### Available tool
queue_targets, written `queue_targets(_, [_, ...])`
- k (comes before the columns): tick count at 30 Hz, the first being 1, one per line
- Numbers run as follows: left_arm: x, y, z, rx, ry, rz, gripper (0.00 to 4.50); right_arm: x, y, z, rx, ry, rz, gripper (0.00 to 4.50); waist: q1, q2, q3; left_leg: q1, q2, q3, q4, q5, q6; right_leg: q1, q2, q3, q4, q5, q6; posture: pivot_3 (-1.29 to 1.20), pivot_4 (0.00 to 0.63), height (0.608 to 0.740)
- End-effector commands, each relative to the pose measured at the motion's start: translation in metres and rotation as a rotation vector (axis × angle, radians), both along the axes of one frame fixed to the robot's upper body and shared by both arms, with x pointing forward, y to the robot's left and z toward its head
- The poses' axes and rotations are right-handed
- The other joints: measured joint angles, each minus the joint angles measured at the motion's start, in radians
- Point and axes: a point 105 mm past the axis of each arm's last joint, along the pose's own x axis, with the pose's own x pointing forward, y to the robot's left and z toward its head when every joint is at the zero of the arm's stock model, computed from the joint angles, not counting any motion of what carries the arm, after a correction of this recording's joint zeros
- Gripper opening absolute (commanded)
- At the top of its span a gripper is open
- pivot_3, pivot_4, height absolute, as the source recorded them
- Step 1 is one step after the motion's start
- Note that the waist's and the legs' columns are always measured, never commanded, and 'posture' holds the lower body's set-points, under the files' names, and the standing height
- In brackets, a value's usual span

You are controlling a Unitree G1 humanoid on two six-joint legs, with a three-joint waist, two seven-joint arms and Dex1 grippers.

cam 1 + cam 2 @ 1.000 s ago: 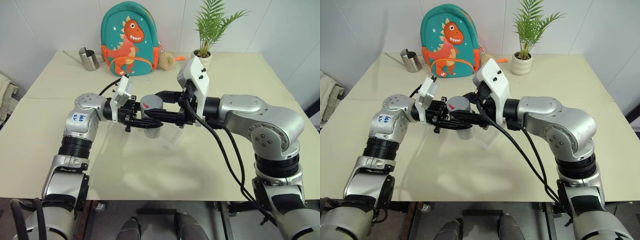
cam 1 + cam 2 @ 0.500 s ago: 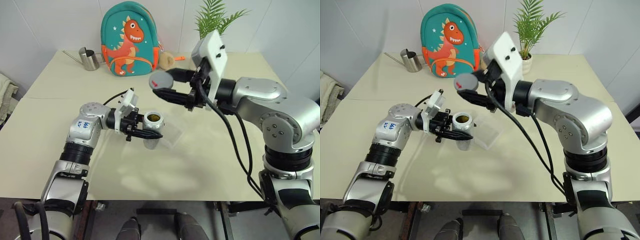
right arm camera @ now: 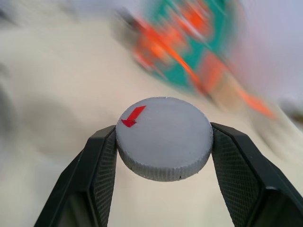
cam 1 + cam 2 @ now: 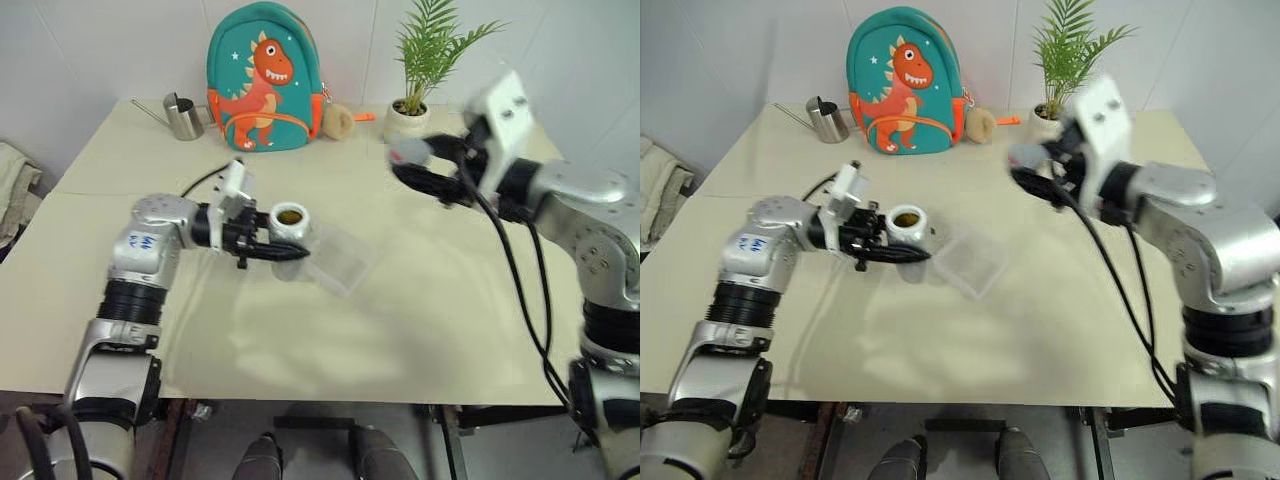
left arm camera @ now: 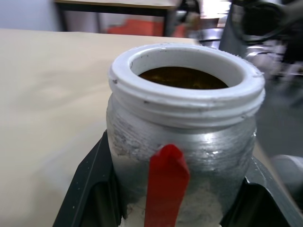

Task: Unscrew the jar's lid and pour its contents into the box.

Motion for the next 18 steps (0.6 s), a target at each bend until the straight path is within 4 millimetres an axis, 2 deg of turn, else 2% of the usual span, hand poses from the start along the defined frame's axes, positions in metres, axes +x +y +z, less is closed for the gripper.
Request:
queue_targets(1, [0.01, 0.01, 0.02, -0.034, -0.092, 0.079, 1.93, -0.003, -0.028, -0.01, -0.003, -0.011, -0.141, 2.75, -0.001, 0.0, 0.0, 0.0, 0.0, 0.0, 0.0, 0.0, 0.0, 0.0, 0.0, 0.0, 0.0, 0.0, 0.0, 0.0, 0.15, 0.74])
queue_targets(5, [0.032, 0.02, 0.035, -0.103, -0.157, 0.221, 1.93, -0.005, -0.061, -0.073, 0.031, 0.134, -0.324, 2.75, 0.0, 0.0, 0.0, 0.0, 0.0, 0.0, 0.001, 0.0, 0.0, 0.0, 0.0, 0.0, 0.002, 0.0, 0.0, 0.0, 0.15, 0.74])
queue_targets(8, [0.04, 0.019, 0.037, -0.122, -0.177, 0.263, 1.93, -0.009, -0.064, -0.096, 0.073, 0.183, -0.352, 2.75, -0.003, 0.0, 0.0, 0.0, 0.0, 0.001, 0.002, 0.0, 0.001, 0.0, 0.0, 0.001, 0.002, 0.0, 0.001, 0.0, 0.15, 0.74])
queue_targets(11, [0.055, 0.017, 0.04, -0.158, -0.198, 0.346, 1.93, -0.013, -0.064, -0.131, 0.111, 0.253, -0.382, 2.75, -0.004, 0.0, 0.0, 0.001, -0.001, 0.001, 0.004, 0.001, 0.001, 0.001, 0.0, 0.002, 0.003, 0.001, 0.001, 0.0, 0.15, 0.74])
queue_targets(13, [0.061, 0.016, 0.042, -0.173, -0.21, 0.381, 1.93, -0.013, -0.062, -0.139, 0.122, 0.266, -0.386, 2.75, -0.005, 0.0, 0.0, 0.001, -0.001, 0.0, 0.005, 0.001, 0.001, 0.001, 0.001, 0.001, 0.004, 0.001, 0.001, 0.0, 0.15, 0.74])
queue_targets(17, [0.068, 0.013, 0.044, -0.197, -0.199, 0.407, 1.93, -0.011, -0.056, -0.14, 0.151, 0.257, -0.372, 2.75, -0.007, 0.0, 0.0, 0.001, -0.001, 0.001, 0.008, 0.001, 0.001, 0.001, 0.001, 0.002, 0.007, 0.001, 0.001, 0.0, 0.15, 0.74])
queue_targets(18, [0.068, 0.011, 0.043, -0.202, -0.185, 0.399, 1.93, -0.012, -0.056, -0.142, 0.153, 0.261, -0.374, 3.01, -0.007, 0.0, 0.0, 0.001, -0.001, 0.001, 0.008, 0.001, 0.001, 0.001, 0.001, 0.002, 0.007, 0.001, 0.001, 0.0, 0.15, 0.74])
